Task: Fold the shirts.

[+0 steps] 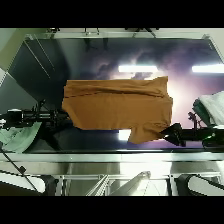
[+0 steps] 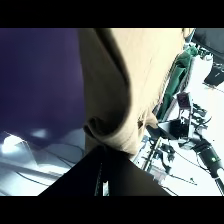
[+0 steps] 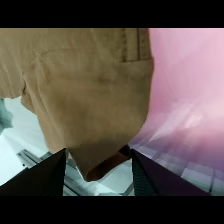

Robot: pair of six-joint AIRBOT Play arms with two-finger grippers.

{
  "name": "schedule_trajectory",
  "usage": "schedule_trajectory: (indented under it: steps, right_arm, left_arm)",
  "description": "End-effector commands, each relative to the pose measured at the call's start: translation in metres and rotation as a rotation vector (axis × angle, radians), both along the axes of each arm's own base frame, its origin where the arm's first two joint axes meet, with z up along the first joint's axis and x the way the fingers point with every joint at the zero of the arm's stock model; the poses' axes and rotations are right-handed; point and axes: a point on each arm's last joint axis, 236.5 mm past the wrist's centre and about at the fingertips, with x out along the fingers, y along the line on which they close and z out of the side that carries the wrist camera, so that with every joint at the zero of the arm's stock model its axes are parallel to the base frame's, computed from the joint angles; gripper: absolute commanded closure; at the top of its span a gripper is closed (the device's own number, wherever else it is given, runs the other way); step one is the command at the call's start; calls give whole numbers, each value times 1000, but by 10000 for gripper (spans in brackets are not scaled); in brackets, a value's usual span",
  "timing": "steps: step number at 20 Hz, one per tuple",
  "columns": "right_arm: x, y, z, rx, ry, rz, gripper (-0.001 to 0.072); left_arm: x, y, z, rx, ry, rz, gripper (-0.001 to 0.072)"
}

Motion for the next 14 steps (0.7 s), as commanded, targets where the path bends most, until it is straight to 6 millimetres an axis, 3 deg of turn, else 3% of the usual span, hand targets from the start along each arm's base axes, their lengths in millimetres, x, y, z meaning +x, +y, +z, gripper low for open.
schedule_trajectory:
  steps: [1, 7, 9, 11, 14]
  right_arm:
    - [15, -2, 9, 10, -47, -16, 223]
    - [20, 3, 18, 49, -81, -16, 247]
    - [26, 14, 31, 103, -130, -5, 545]
    - [21, 33, 47, 186, -136, 37, 688]
    - [14, 51, 83, 342, -155, 84, 685]
  left_arm:
    - [-1, 0, 0, -1, 2, -4, 691]
    - [-3, -1, 2, -11, 4, -10, 691]
    - [-4, -3, 4, -21, 6, -16, 691]
    - [-9, -6, 11, -55, 10, -36, 691]
    - [-23, -2, 42, -160, 8, -67, 692]
